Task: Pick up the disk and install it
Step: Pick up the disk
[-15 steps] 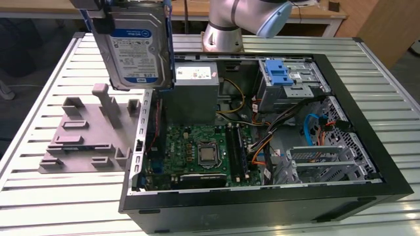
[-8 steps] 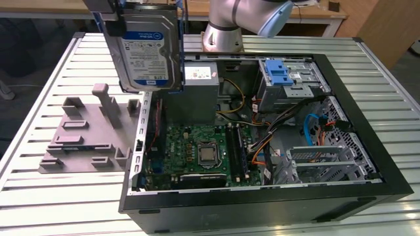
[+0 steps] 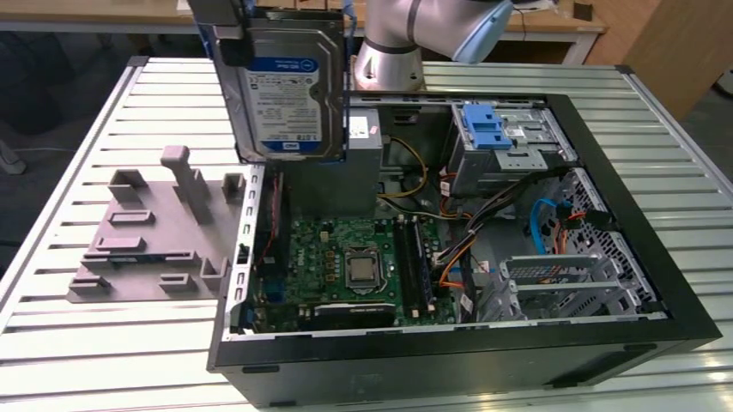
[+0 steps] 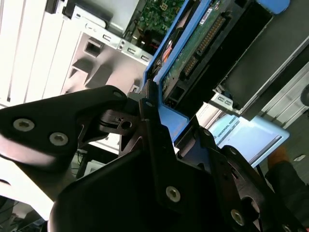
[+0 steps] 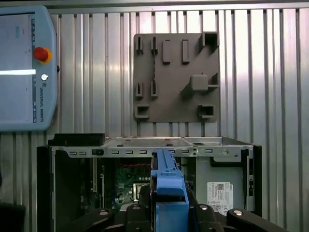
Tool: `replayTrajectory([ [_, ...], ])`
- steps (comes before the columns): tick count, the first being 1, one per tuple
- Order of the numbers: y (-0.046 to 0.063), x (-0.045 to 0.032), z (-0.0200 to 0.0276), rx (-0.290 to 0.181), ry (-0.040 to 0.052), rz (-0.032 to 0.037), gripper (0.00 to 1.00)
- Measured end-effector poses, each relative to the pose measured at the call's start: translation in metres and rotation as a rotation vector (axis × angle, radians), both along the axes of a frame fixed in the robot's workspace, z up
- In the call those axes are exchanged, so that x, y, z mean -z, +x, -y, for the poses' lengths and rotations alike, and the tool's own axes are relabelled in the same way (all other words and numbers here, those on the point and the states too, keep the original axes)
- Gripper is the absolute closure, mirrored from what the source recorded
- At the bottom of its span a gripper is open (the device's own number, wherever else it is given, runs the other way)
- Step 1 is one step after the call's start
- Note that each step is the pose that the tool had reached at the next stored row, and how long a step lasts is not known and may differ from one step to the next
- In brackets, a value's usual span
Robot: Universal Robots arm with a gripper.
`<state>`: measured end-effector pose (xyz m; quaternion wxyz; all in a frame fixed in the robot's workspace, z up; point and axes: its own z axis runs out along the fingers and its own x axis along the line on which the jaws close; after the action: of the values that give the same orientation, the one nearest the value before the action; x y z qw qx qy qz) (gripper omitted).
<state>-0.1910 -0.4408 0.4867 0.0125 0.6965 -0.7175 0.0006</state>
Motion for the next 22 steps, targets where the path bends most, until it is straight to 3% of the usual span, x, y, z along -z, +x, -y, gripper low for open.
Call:
replayTrajectory([
  [8,0.019,0.0001,0.0023,0.0,0.0006,0.0006,0.64],
  [14,0.028,0.0002,0.0071,0.0,0.0115,0.0015,0.64],
  [19,0.039,0.0004,0.0096,0.0,0.0303,0.0016,0.64],
  [22,0.046,0.0008,0.0108,0.0,0.0308,0.0016,0.64],
])
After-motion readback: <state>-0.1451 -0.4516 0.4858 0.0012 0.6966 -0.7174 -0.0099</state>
